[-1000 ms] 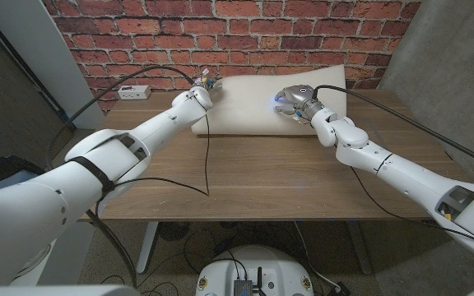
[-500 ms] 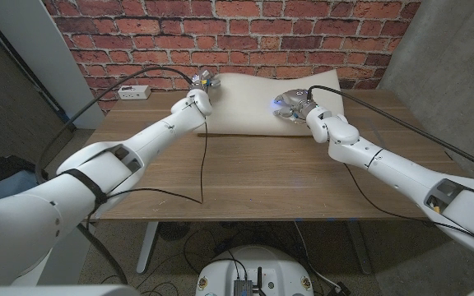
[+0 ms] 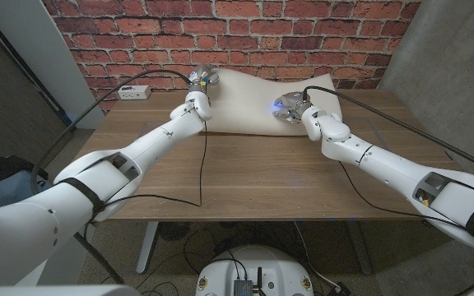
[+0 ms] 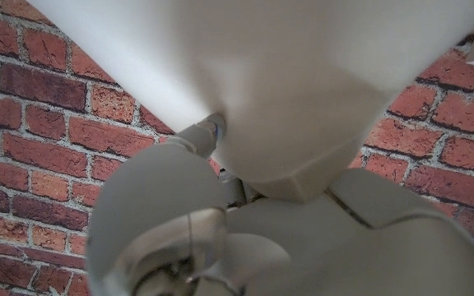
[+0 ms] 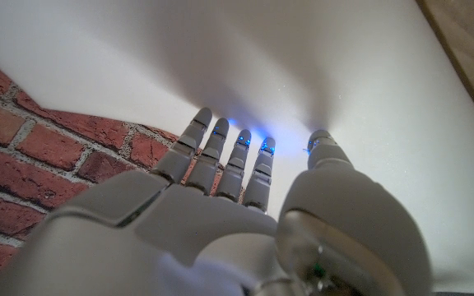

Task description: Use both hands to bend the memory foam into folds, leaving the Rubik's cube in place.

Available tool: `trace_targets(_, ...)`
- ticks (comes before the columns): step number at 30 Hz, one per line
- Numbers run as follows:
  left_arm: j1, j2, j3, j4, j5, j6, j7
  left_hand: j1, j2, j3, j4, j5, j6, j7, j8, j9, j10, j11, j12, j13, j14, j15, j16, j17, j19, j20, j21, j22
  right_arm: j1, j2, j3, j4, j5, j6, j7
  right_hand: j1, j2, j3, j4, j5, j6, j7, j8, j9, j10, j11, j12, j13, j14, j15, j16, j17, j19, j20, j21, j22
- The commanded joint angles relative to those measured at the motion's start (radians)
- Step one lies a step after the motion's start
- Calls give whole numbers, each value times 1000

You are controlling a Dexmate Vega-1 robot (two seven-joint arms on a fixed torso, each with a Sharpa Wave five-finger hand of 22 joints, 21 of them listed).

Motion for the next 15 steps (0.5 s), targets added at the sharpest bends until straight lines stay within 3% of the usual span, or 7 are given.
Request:
trace_targets(1, 24, 1, 15, 14, 106, -70, 158, -67, -31, -82, 13, -4, -64, -15, 5, -12, -106, 7, -2, -12, -99, -8, -6, 0, -59, 4, -27, 1, 52, 57, -47, 101, 18, -34, 2, -11, -3, -1, 5, -1, -4, -2, -1, 1, -6, -1, -4, 6, -5, -92, -5, 5, 4, 11, -3, 4)
trace_targets(5, 26, 1, 20, 31, 135, -105, 201, -118, -57, -147, 19, 1, -124, -35, 6, -22, -206, 10, -2, -29, -189, -3, -9, -10, -103, -3, -57, -1, 68, 69, -62, 130, 27, -38, -4, -15, -3, -2, 7, -1, -5, 0, -1, 1, -7, 1, -6, 7, -6, -88, -5, 6, 3, 11, -4, 4)
trace_targets(12, 22, -3, 44, 90, 213, -197, 336, -144, -72, -189, 15, 5, -166, -51, 8, -27, -272, 15, 1, -44, -246, -5, -7, -18, -126, -19, -79, -1, 92, 91, -85, 174, 44, -39, -19, -23, 3, -3, 12, -2, -4, 4, 1, 1, -5, 2, -8, 7, -8, -86, -6, 8, 4, 13, -5, 4)
trace_targets(13, 21, -2, 49, 96, 223, -212, 351, -146, -71, -197, 11, 10, -168, -53, 11, -29, -283, -17, 5, -49, -249, -8, -4, -20, -125, -24, -83, -1, 96, 95, -88, 182, 46, -40, -20, -25, 3, -4, 13, -2, -4, 5, 1, 1, -5, 2, -9, 7, -8, -86, -6, 8, 4, 13, -6, 4)
trace_targets(15, 23, 7, 57, 91, 240, -231, 356, -146, -70, -203, 6, 12, -167, -54, 15, -30, -272, -27, 15, -54, -244, -20, 1, -23, -115, -51, -84, -1, 104, 102, -95, 197, 51, -39, -26, -27, 5, -4, 15, -2, -4, 5, 1, 1, -5, 3, -9, 7, -9, -85, -6, 9, 5, 14, -6, 4)
